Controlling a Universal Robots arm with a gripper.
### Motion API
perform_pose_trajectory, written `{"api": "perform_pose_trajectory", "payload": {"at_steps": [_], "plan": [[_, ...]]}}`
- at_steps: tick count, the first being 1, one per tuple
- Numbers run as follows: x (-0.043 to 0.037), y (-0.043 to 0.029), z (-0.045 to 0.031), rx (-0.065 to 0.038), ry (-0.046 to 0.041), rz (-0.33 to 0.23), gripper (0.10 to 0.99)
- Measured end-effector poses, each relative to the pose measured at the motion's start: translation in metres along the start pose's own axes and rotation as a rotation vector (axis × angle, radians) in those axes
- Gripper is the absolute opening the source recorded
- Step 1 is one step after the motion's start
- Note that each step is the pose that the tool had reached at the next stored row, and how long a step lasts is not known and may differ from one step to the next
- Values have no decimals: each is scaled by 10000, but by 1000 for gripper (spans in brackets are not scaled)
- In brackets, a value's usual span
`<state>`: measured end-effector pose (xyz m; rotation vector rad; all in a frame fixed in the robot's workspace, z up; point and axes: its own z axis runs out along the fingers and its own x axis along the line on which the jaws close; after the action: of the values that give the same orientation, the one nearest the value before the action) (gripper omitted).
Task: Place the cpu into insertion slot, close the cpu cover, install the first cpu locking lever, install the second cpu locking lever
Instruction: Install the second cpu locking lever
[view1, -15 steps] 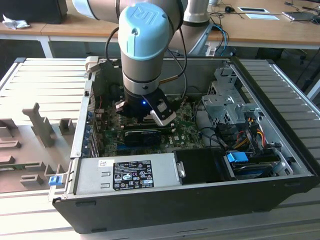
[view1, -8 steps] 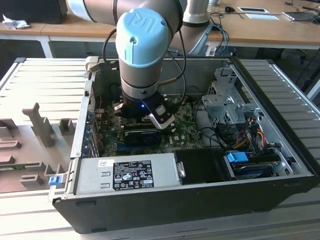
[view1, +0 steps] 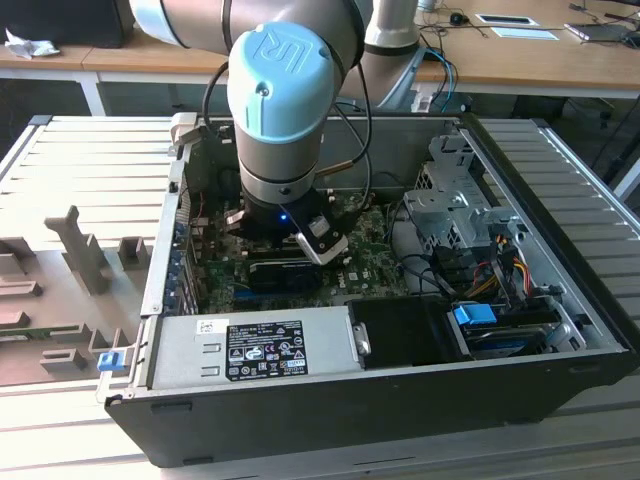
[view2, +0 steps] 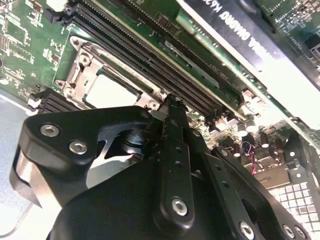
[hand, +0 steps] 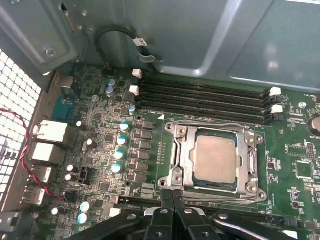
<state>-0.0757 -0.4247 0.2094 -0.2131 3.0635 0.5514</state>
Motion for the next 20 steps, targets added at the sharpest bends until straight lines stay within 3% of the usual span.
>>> {"api": "perform_pose_trajectory", "payload": {"at_steps": [5, 9, 16, 19, 20], "plan": [[14, -12, 55, -93, -11, -1, 106], [17, -26, 100, -275, -43, 14, 106], [26, -37, 146, -451, -67, 13, 106], [35, -29, 160, -542, -80, 15, 106], [49, 23, 218, -592, -86, 13, 106]]}}
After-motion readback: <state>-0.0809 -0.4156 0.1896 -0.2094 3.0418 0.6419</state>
